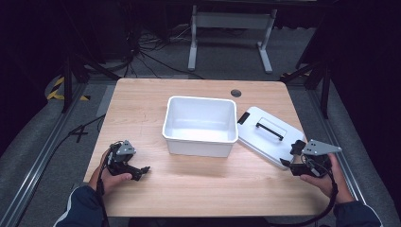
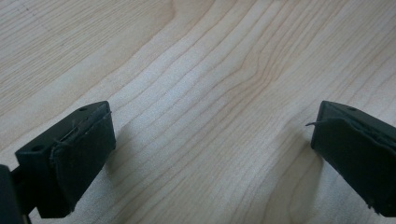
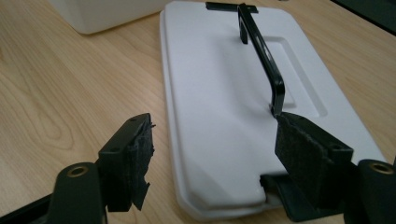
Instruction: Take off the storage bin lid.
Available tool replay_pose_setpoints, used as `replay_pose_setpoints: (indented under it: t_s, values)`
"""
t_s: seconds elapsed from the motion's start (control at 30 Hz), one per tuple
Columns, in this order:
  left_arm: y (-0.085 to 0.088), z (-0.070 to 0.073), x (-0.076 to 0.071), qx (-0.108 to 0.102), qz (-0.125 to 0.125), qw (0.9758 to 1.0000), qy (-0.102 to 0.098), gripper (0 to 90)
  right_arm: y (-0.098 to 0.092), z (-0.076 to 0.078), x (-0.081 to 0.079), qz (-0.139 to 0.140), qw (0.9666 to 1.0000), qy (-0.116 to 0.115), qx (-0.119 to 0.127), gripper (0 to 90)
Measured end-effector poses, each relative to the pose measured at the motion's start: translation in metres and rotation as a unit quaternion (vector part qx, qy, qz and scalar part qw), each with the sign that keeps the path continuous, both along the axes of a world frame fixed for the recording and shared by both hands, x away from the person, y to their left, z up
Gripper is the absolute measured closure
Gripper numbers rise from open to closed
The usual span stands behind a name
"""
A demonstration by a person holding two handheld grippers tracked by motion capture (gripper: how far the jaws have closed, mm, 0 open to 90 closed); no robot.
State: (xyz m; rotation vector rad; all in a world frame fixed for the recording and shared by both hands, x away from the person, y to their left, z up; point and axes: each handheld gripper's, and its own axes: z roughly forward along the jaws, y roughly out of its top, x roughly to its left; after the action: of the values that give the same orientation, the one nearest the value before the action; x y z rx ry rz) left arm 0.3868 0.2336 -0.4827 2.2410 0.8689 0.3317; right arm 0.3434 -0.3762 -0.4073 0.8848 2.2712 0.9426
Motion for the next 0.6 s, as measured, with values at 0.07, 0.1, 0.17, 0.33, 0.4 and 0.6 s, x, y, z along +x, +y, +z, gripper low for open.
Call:
replay_pose_setpoints:
  t_s: [0.07,0.1,0.17,0.33,0.4,0.6]
  values:
    - [0.0,0.0,-0.001,-0.001,0.003,1.0,0.004,0.3,-0.002,-0.005,-0.005,-0.005,1.0,-0.007,0.001,27.7]
    - [0.0,0.0,-0.002,0.0,0.004,1.0,0.004,0.4,-0.004,-0.008,-0.008,-0.006,0.9999,-0.006,0.012,26.9]
    - [-0.001,0.0,-0.002,0.002,0.006,1.0,0.005,0.5,-0.009,-0.014,-0.013,-0.013,0.9997,-0.002,0.021,26.0]
    - [-0.001,0.0,-0.002,0.001,0.007,1.0,0.005,0.5,-0.016,-0.03,-0.022,-0.027,0.9993,0.015,0.022,24.2]
    - [-0.001,0.0,-0.002,0.001,0.006,1.0,0.006,0.4,-0.018,-0.037,-0.027,-0.035,0.9991,0.017,0.019,23.5]
    - [-0.002,0.0,-0.001,-0.001,0.004,1.0,0.005,0.2,-0.02,-0.052,-0.035,-0.041,0.9986,0.031,0.012,22.7]
